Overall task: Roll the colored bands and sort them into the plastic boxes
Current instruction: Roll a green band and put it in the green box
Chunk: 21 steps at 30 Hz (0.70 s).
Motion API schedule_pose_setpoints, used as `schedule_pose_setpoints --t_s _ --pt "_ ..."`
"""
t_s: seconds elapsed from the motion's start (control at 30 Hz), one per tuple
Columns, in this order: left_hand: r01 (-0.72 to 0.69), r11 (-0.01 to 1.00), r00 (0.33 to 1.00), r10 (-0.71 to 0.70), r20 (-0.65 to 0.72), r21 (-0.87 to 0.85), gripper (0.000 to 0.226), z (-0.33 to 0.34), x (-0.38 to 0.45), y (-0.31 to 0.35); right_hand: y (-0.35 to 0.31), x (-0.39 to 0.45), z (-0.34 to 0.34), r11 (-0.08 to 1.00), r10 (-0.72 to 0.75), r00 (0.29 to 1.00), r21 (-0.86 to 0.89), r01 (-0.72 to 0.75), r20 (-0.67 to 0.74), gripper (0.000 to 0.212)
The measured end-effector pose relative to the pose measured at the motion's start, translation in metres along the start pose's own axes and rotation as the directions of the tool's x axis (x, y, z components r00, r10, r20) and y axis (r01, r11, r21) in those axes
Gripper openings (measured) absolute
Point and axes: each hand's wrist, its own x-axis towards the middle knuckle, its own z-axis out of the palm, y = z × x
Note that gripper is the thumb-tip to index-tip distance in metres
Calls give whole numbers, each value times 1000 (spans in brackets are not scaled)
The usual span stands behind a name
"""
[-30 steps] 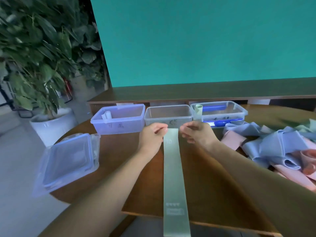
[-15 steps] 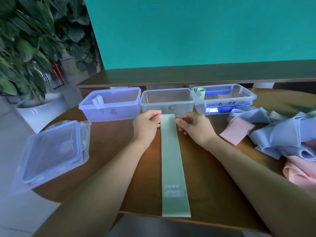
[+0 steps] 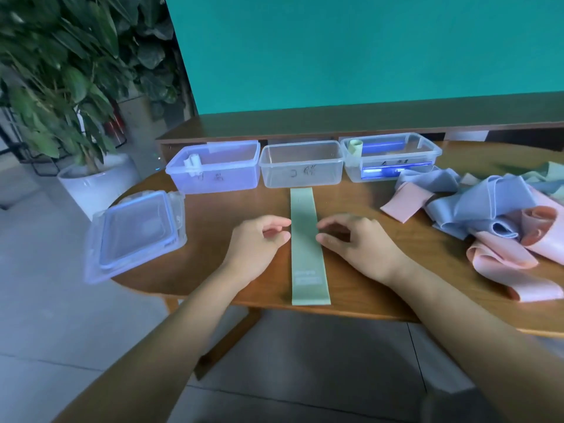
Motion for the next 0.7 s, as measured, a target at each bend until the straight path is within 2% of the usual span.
schedule_pose_setpoints --t_s 0.13,0.23,0.33,0.43,0.57,0.7 --pt "-65 979 994 81 78 -191 18 -13 -40 12 -18 -43 -5 991 -94 995 100 90 41 24" --pt "-91 963 984 126 128 -255 16 -20 -62 19 -26 -56 -8 967 -135 985 230 108 104 25" --pt "-113 973 963 157 218 -199 25 -25 -75 17 -26 -61 -11 936 -200 968 322 143 154 25" --pt "-219 972 924 233 302 -80 31 -25 -81 15 -23 -64 -14 931 -256 943 317 181 215 22" --pt "-385 923 893 362 268 33 21 -20 -84 10 -19 -64 -12 930 -318 916 266 253 244 16" --pt "-363 930 920 350 176 52 15 -13 -89 7 -14 -65 -14 933 -323 918 240 268 232 11"
